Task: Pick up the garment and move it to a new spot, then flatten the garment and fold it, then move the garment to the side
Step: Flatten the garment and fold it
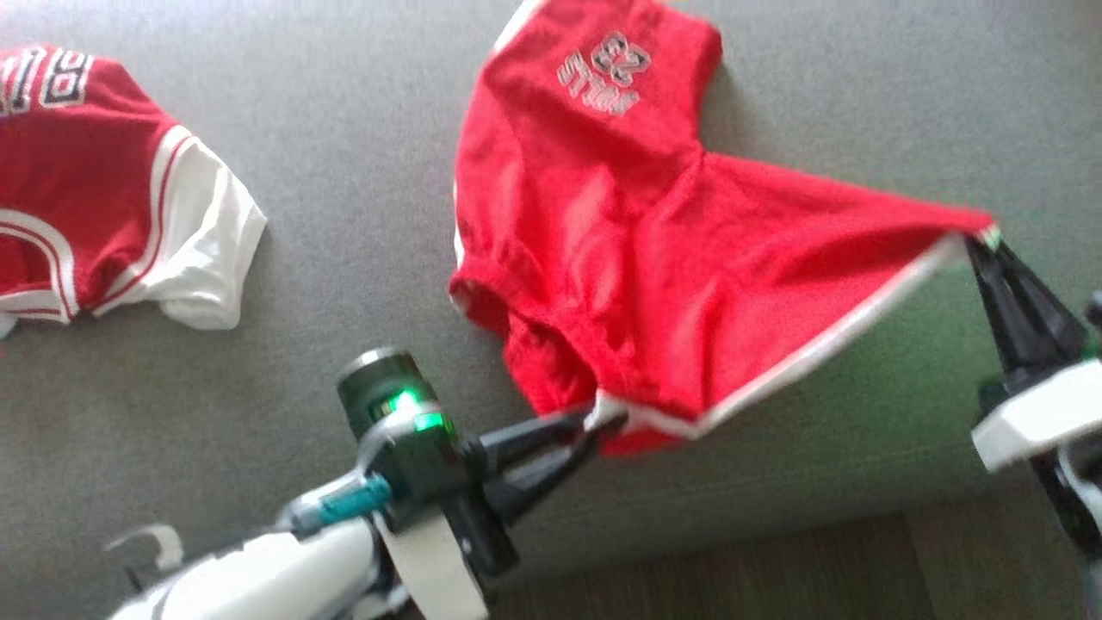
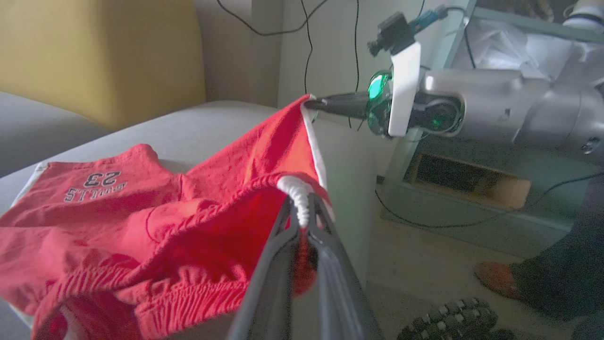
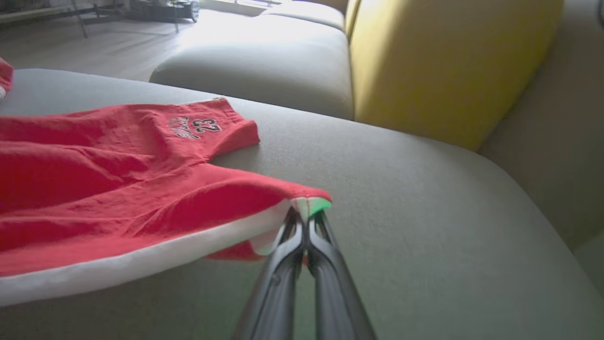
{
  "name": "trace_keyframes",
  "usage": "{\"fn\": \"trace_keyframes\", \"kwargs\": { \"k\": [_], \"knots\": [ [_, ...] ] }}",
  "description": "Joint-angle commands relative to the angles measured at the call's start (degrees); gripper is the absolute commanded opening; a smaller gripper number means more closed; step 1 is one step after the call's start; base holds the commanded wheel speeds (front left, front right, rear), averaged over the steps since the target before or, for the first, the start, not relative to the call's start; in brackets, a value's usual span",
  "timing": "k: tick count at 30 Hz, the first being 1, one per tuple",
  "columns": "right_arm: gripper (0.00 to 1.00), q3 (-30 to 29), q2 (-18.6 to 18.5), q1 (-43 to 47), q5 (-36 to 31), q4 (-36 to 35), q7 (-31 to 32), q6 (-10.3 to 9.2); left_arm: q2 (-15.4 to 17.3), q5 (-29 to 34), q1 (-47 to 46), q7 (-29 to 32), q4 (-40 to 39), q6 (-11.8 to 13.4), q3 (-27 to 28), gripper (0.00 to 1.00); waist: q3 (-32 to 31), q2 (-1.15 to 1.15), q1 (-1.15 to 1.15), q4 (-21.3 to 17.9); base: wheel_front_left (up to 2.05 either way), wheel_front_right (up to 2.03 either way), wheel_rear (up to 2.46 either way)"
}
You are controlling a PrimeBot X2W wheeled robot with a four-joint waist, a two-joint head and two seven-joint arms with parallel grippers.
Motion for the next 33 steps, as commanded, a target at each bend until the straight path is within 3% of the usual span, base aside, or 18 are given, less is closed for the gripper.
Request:
{"fn": "trace_keyframes", "kwargs": {
  "k": [1,6,13,25,33],
  "knots": [
    [0.0,-1.22,-0.19,2.05,-0.45,-3.54,0.34,-0.02,1.34,1.19,-0.87,-0.28,-0.86,-0.34,1.15,0.0,-1.29,-0.01,0.01,0.2,0.0,0.0,0.0],
    [0.0,-6.2,1.21,6.65,-1.51,-8.7,1.86,-0.02,-1.91,-0.34,3.03,-0.28,1.42,-0.34,3.67,0.0,-2.0,-0.01,0.01,-0.02,0.0,0.0,0.0],
    [0.0,-4.95,0.62,0.12,-3.29,-9.29,5.55,-0.02,-9.66,-12.56,7.48,-0.28,1.44,-0.34,12.24,0.0,0.13,-0.01,0.01,1.92,0.0,0.0,0.0],
    [0.0,2.12,-2.29,-26.59,-5.73,5.35,13.16,-0.02,-21.0,-33.04,7.75,-0.28,5.58,-0.34,22.61,0.0,6.53,-0.01,0.01,10.09,0.0,0.0,0.0],
    [0.0,11.27,-3.49,-40.96,-6.59,18.71,13.58,-0.02,-26.18,-41.0,7.43,-0.28,11.68,-0.34,24.75,0.0,9.9,-0.01,0.01,14.94,0.0,0.0,0.0]
  ]
}}
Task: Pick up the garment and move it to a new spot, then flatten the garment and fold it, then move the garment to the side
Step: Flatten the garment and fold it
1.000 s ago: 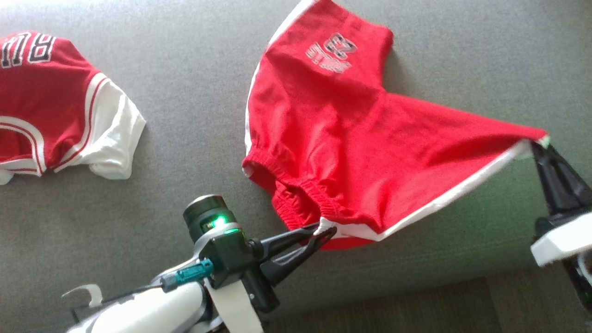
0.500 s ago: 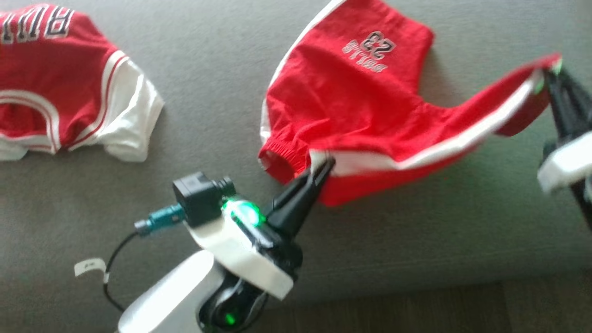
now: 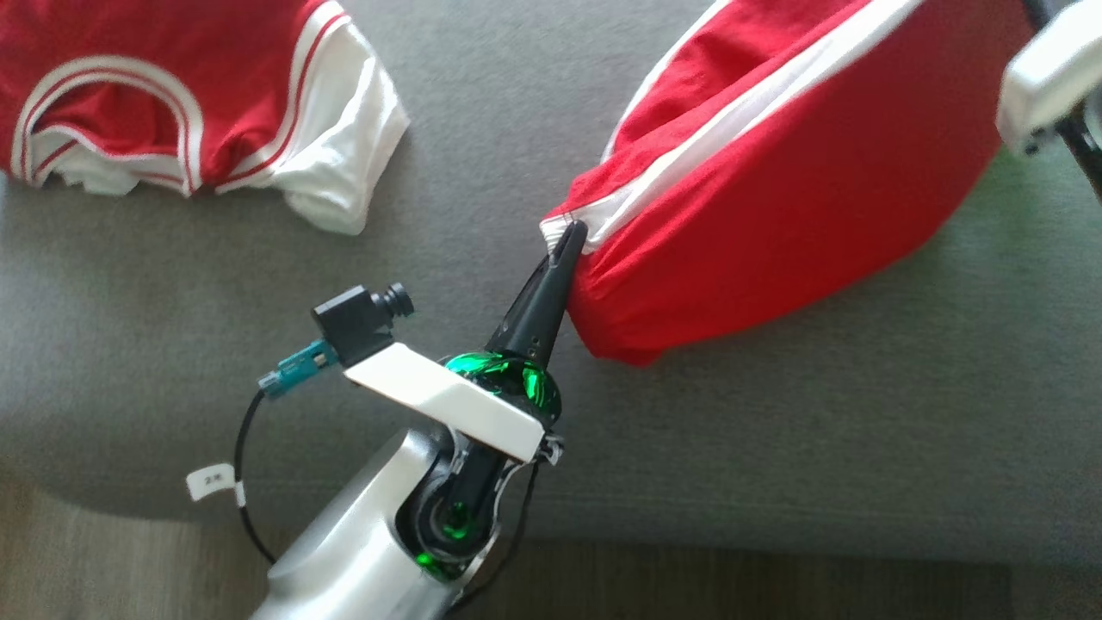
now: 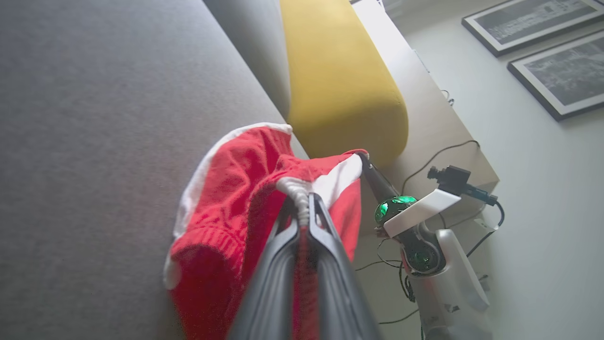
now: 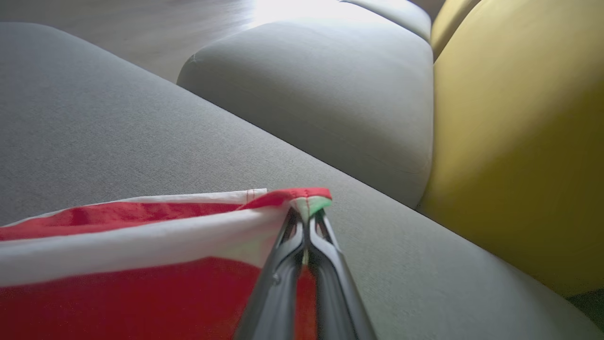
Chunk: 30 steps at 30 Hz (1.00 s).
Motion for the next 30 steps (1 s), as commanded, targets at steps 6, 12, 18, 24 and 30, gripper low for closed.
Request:
{"fn": "trace_keyframes", "kwargs": {
  "k": [6,12,18,24,30],
  "knots": [
    [0.0,7.06,0.08,-9.07,-0.96,7.6,-2.89,-0.02,-2.07,0.2,-2.46,-0.29,2.1,-0.02,4.2,0.0,3.4,0.0,-0.01,3.14,0.0,0.0,0.0],
    [0.0,11.08,1.2,-15.28,-1.86,17.42,-6.21,-0.02,-2.8,2.65,-3.31,-0.29,5.62,-0.02,4.85,0.18,4.92,0.0,-0.01,4.33,0.0,0.0,0.0],
    [1.0,11.78,2.77,-17.82,-0.87,24.43,-11.31,-0.02,-2.86,2.27,-3.6,-0.29,5.9,-0.02,4.23,1.0,4.62,0.0,-0.01,4.25,0.0,0.0,0.0],
    [1.0,10.84,4.48,-17.14,3.69,26.82,-17.34,-0.02,-2.87,9.14,-2.55,-0.29,8.29,-0.02,7.54,1.0,1.97,0.0,-0.01,2.64,0.0,0.0,0.0],
    [1.0,11.43,3.58,-12.24,13.02,27.96,-14.38,-0.02,-2.88,24.57,3.14,-0.29,5.77,-0.02,15.34,1.0,-1.84,0.0,-0.01,0.37,0.0,0.0,0.0]
  ]
}}
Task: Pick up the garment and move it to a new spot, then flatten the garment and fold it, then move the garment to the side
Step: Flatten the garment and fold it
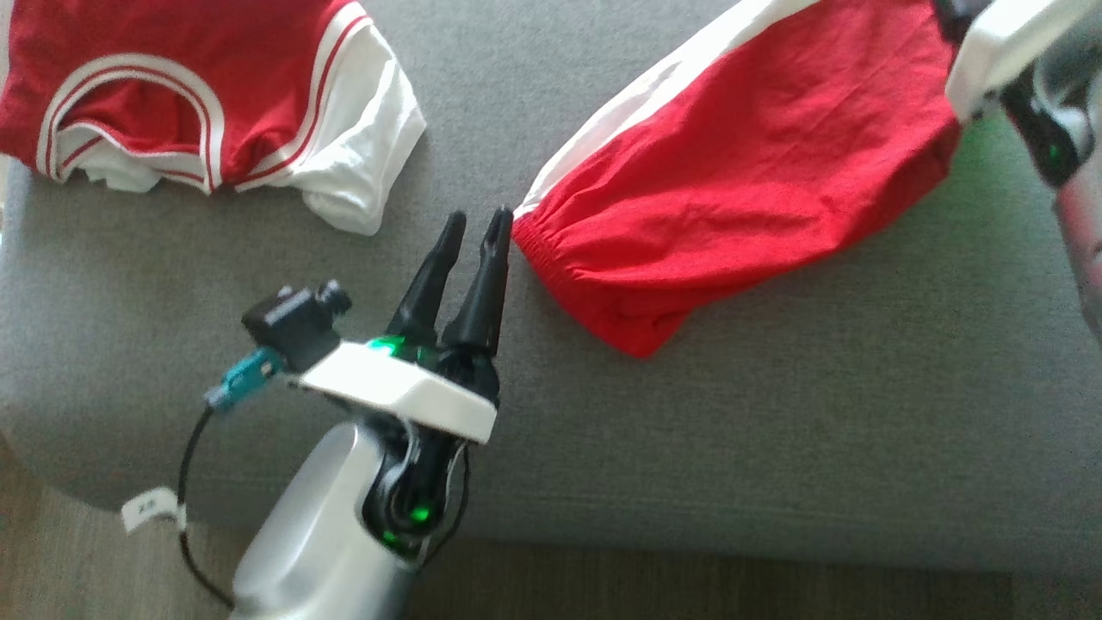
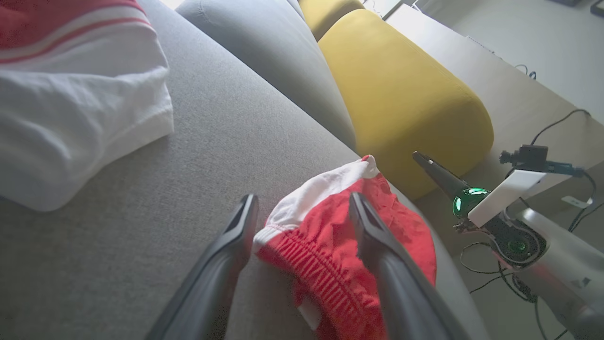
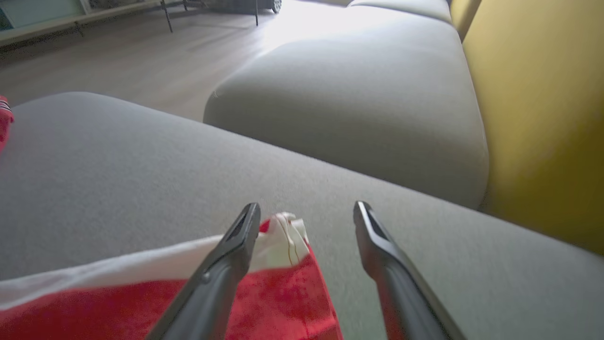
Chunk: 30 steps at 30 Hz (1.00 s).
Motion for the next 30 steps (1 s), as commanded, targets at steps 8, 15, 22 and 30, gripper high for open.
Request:
{"fn": "trace_keyframes", "kwargs": {
  "k": [8,15,22,30],
  "knots": [
    [1.0,5.66,-5.1,5.15,10.21,-1.6,8.08,-0.02,0.53,13.03,6.87,-0.29,-10.88,5.26,1.68,1.0,-1.7,0.0,0.01,1.19,0.0,0.0,0.0],
    [1.0,9.13,-8.32,5.4,11.72,0.14,11.22,-0.02,0.52,16.79,8.43,-0.29,-13.81,8.11,-1.5,1.0,-1.26,0.0,0.01,4.43,0.0,0.0,0.0],
    [1.0,11.81,-10.27,4.63,9.57,4.47,12.08,-0.02,0.52,17.25,8.87,-0.29,-14.76,9.2,-2.96,1.0,-1.5,0.0,0.01,6.6,0.0,0.0,0.0],
    [1.0,10.61,-10.11,3.32,9.41,10.08,10.8,-0.02,0.52,18.01,9.34,-0.29,-14.96,9.52,-3.38,1.0,-2.08,0.0,0.01,7.15,0.0,0.0,0.0]
  ]
}}
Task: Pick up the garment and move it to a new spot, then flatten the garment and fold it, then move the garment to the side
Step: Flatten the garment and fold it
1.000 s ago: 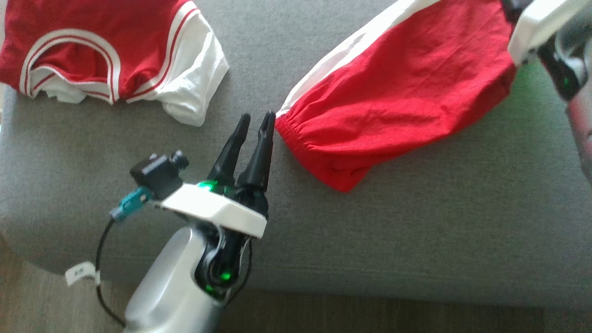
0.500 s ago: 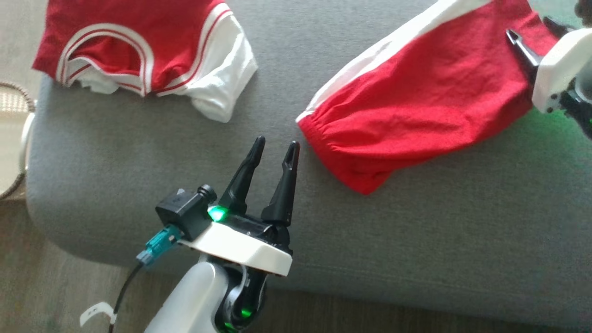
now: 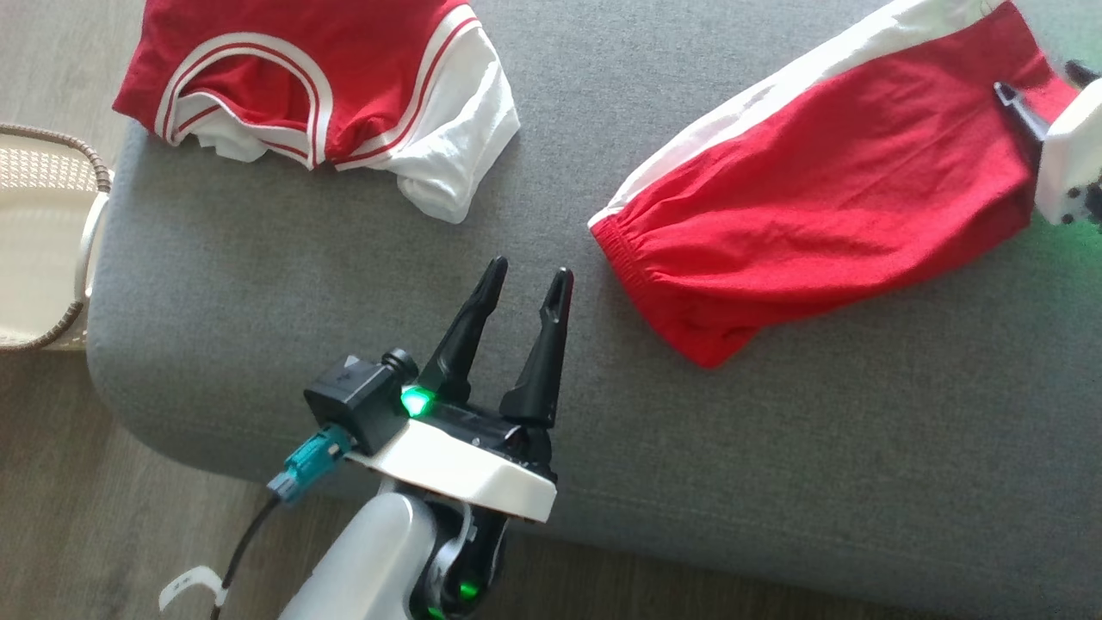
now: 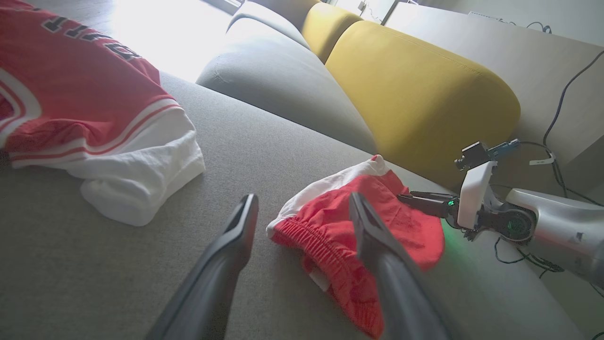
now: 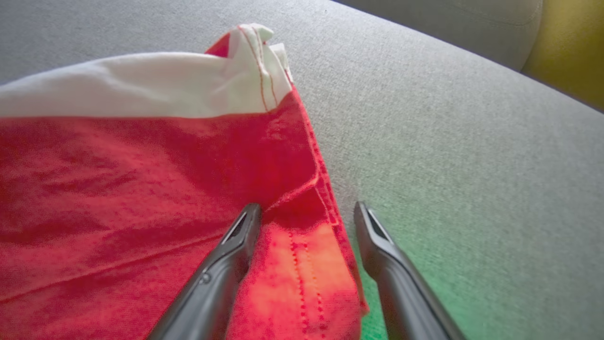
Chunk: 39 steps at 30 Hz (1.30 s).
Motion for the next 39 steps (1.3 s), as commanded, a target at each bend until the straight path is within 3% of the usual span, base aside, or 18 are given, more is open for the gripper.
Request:
{"fn": "trace_keyframes", "kwargs": {
  "k": [1,4,5,6,8,9,19,34,39],
  "knots": [
    [1.0,0.48,-0.67,0.27,-0.42,0.39,0.36,-0.03,0.42,0.65,0.87,-0.29,-2.05,0.46,1.06,1.0,-0.07,0.0,0.01,0.07,0.0,0.0,0.0],
    [1.0,0.73,-0.13,0.45,0.23,1.79,1.27,-0.03,0.42,0.8,0.92,-0.29,-2.02,0.49,0.83,1.0,-0.14,0.0,0.01,0.31,0.0,0.0,0.0],
    [0.83,0.99,0.02,0.57,0.35,2.18,1.77,-0.03,0.42,0.77,0.93,-0.29,-2.02,0.53,0.79,1.0,-0.15,0.0,0.01,0.38,0.0,0.0,0.0],
    [0.48,1.21,0.14,0.65,0.58,2.55,2.38,-0.03,0.42,0.73,0.92,-0.29,-2.05,0.58,0.77,1.0,-0.1,0.0,0.01,0.44,0.0,0.0,0.0],
    [0.12,1.7,0.32,0.79,1.09,3.04,3.61,-0.03,0.42,0.6,0.89,-0.29,-2.2,0.68,0.77,1.0,0.0,0.0,0.01,0.51,0.0,0.0,0.0],
    [0.0,1.97,0.4,0.87,1.41,3.18,4.25,-0.03,0.42,0.53,0.88,-0.29,-2.26,0.73,0.76,1.0,0.04,0.0,0.01,0.5,0.0,0.0,0.0],
    [0.0,1.61,-0.96,-1.11,3.17,3.34,2.19,-0.03,0.42,0.39,0.91,-0.29,-2.46,0.9,1.66,1.0,-0.47,0.0,0.01,-2.54,0.0,0.0,0.0],
    [0.0,-2.25,0.83,-3.14,1.96,5.32,-3.68,-0.03,0.42,2.88,0.26,-0.29,-1.45,-0.33,3.87,1.0,-1.16,0.0,0.01,-15.74,0.0,0.0,0.0],
    [0.0,-3.82,0.21,-1.79,2.14,5.71,-4.9,-0.03,0.42,4.01,-0.37,-0.29,-0.85,-0.77,4.33,1.0,-0.71,0.0,0.01,-18.51,0.0,0.0,0.0]
  ]
}}
